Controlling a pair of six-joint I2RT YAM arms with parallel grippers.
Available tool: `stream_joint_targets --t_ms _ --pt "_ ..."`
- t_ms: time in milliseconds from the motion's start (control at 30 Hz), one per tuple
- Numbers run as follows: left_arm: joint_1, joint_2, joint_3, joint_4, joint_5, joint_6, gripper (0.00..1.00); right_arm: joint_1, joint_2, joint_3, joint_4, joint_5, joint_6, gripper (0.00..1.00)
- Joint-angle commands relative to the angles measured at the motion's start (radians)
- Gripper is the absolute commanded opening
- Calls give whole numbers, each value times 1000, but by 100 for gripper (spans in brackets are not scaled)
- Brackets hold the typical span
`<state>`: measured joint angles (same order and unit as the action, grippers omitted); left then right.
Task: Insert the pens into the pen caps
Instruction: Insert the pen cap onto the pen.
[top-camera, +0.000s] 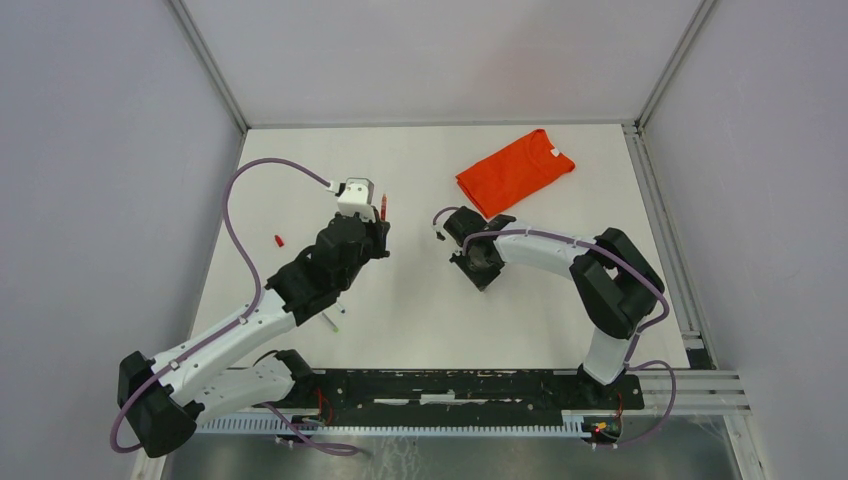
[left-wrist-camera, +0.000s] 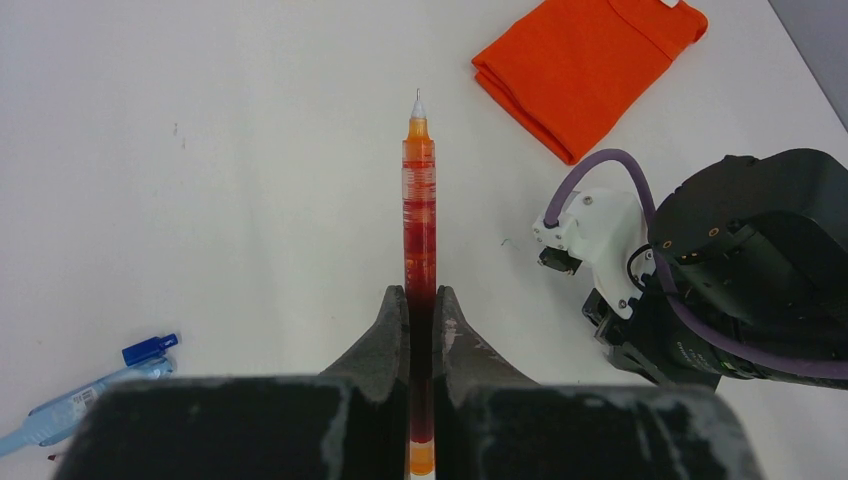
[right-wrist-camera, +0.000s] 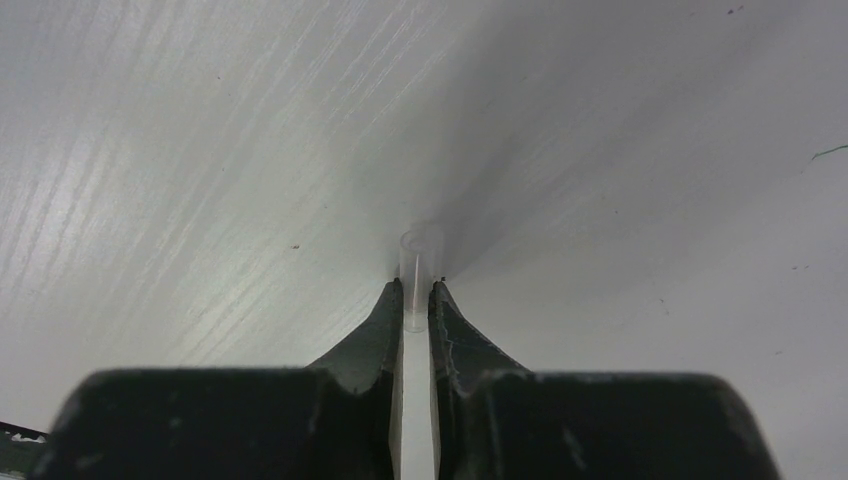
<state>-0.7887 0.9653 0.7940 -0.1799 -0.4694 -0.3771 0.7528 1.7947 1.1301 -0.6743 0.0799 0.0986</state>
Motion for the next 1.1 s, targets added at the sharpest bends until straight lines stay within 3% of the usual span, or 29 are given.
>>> stream_joint_targets --t_ms 0,467,767,1067 --pt "-3 -11 -1 23 -12 28 2 3 77 -65 -28 8 -16 14" --pt "-3 -2 4 26 -8 26 2 3 133 -103 -9 -30 -48 25" --pt "-4 2 8 27 -7 27 2 3 100 -89 8 -15 -42 1" --pt "-2 1 9 29 -2 28 2 -12 -35 -35 16 -110 -39 0"
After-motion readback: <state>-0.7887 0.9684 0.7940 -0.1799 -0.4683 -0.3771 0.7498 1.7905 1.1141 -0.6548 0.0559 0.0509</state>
